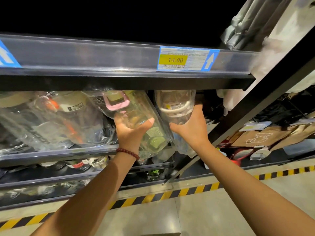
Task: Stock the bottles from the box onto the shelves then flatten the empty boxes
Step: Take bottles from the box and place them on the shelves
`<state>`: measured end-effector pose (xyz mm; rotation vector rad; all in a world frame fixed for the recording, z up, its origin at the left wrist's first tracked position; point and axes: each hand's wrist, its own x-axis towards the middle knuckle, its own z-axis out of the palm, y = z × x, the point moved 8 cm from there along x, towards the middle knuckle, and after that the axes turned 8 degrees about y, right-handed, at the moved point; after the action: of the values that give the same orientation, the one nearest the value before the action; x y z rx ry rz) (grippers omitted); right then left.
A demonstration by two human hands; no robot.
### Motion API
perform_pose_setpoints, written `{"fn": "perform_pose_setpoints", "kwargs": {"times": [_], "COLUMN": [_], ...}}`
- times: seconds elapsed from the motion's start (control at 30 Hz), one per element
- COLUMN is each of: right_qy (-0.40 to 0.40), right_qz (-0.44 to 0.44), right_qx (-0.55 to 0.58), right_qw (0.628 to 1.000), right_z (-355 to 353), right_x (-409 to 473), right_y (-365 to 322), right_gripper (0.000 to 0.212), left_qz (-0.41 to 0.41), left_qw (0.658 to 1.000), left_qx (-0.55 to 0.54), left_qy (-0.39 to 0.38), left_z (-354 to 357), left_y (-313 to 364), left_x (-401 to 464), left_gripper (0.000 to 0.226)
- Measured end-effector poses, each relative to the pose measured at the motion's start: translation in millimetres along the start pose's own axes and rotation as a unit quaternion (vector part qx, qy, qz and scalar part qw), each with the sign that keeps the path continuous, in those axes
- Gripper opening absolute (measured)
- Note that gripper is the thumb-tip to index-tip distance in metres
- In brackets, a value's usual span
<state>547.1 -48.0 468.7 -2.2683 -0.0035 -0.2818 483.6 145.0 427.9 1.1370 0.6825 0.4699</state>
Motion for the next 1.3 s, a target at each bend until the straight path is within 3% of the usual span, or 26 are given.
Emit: {"fn": "perform_pose_setpoints", "kwargs": {"times": [0.2, 0.4, 0.5, 0.57, 0.63, 0.73, 0.8, 0.93, 1.0, 1.2, 1.3], "right_qy": [-0.026, -0.043, -0.036, -0.049, -0.053, -0.033, -0.007, 0.038, 0.043, 0.011, 0.019], "right_qz": [-0.043, -0.075, -0.039, -0.009, 0.009, 0.036, 0.06, 0.082, 0.072, 0.018, 0.005], "right_qx": [-0.072, -0.052, -0.05, -0.047, -0.016, 0.072, 0.139, 0.179, 0.181, 0.151, 0.159], "right_qw": [0.996, 0.995, 0.997, 0.998, 0.998, 0.996, 0.988, 0.98, 0.98, 0.988, 0.987], "right_z": [8.6, 9.5, 13.3, 22.1, 28.5, 34.1, 37.7, 44.2, 46.7, 55.4, 53.0], "right_x": [16.9, 28.4, 31.2, 37.3, 41.7, 38.5, 34.8, 31.9, 32.1, 29.6, 23.2], "right_y": [-4.1, -7.7, 3.5, 16.0, 22.7, 27.8, 36.0, 48.7, 48.9, 38.3, 30.6], "right_gripper": [0.044, 0.054, 0.06, 0.057, 0.059, 0.034, 0.032, 0.078, 0.086, 0.052, 0.049], "left_qz": [0.02, 0.037, 0.046, 0.059, 0.075, 0.089, 0.092, 0.108, 0.101, 0.105, 0.122], "left_qw": [0.999, 0.998, 0.997, 0.996, 0.992, 0.985, 0.981, 0.969, 0.964, 0.944, 0.929], "left_qx": [0.013, 0.044, 0.055, 0.069, 0.1, 0.149, 0.171, 0.216, 0.239, 0.307, 0.343], "left_qy": [0.023, 0.019, -0.004, -0.016, -0.017, -0.012, -0.015, -0.048, -0.054, -0.063, -0.063], "left_z": [6.1, 4.6, 6.5, 6.5, 5.4, 3.7, 1.5, -1.3, -1.8, 0.6, 2.3], "left_y": [2.7, 3.4, 3.3, 3.1, 4.3, 3.6, 2.7, 5.9, 3.9, 4.0, 6.9], "left_x": [5.0, 11.2, 17.6, 23.5, 28.8, 36.9, 42.7, 49.4, 51.2, 49.9, 50.8], "left_gripper": [0.08, 0.085, 0.063, 0.063, 0.062, 0.055, 0.053, 0.035, 0.034, 0.048, 0.044]}}
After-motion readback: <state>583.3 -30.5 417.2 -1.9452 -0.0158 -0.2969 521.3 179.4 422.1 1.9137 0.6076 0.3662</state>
